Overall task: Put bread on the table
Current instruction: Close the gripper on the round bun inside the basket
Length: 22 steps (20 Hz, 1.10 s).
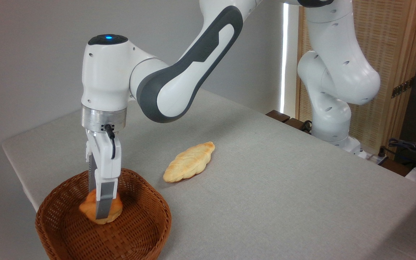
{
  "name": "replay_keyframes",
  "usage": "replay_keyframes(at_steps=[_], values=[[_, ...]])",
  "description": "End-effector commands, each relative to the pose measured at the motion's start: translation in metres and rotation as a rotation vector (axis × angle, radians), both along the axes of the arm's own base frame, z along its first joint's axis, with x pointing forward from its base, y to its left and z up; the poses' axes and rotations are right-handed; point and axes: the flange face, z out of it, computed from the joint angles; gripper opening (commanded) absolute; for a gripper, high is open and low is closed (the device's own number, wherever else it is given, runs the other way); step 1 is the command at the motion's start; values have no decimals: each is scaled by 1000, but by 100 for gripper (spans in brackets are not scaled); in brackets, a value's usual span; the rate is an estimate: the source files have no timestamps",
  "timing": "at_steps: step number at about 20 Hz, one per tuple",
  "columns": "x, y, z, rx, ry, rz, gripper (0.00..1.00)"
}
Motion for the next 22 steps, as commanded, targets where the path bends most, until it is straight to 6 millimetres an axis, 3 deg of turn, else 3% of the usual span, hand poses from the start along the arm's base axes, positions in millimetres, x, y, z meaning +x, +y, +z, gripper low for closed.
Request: replay_keyframes(at_steps=[1,3,9,18,22], values=[[6,4,2,22,-27,-28,84],[6,5,2,41,-31,-47,72],[5,3,1,43,-24,-51,60],[4,1,2,36,-24,-40,59],[2,5,20,-5,-40,25,59]])
